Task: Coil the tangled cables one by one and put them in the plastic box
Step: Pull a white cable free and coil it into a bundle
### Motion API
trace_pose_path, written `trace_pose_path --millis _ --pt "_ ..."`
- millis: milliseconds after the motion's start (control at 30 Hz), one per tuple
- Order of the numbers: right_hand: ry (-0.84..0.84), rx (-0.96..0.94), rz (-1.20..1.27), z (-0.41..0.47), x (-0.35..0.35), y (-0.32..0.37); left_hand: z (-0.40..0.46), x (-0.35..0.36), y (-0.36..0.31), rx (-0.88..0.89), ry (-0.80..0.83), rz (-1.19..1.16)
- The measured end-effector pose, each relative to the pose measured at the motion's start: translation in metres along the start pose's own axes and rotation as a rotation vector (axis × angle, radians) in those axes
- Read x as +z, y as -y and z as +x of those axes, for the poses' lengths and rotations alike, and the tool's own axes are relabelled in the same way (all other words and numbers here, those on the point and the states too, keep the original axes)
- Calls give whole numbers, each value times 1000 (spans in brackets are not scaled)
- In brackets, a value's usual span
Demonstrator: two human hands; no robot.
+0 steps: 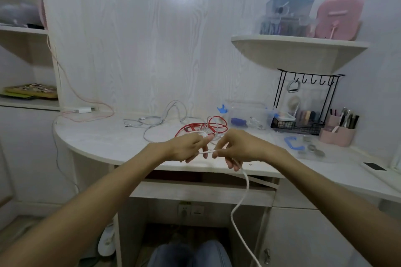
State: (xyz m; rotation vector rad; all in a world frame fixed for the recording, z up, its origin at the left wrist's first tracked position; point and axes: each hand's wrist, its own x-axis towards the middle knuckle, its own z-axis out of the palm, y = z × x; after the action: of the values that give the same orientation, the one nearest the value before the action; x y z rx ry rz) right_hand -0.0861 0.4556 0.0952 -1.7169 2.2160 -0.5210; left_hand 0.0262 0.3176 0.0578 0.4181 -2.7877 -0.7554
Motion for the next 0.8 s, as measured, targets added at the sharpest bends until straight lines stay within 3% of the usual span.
trace_pose_path --millis 133,300,367,467,567,700,800 --pt "100 -108 -222 -3 -21 -1 -6 -2 -6 -64 214 -201" --pt "-245 -562 -1013 -5 -27 -10 -16 -16 -13 -47 555 -353" --pt "-306 -728 -1176 -9 -28 -19 -22 -24 -14 -47 664 -459" --pt "-396 -811 -1105 -6 -24 -34 -28 -29 -15 26 701 -720" --pt "-669 -688 -955 2 -10 -31 -29 -26 -17 100 505 -1114" --pt "-991 -433 -481 19 22 -11 -22 -21 -33 107 230 -1482" --pt "-1005 -267 -39 36 45 -2 -16 -18 -46 128 125 -1632"
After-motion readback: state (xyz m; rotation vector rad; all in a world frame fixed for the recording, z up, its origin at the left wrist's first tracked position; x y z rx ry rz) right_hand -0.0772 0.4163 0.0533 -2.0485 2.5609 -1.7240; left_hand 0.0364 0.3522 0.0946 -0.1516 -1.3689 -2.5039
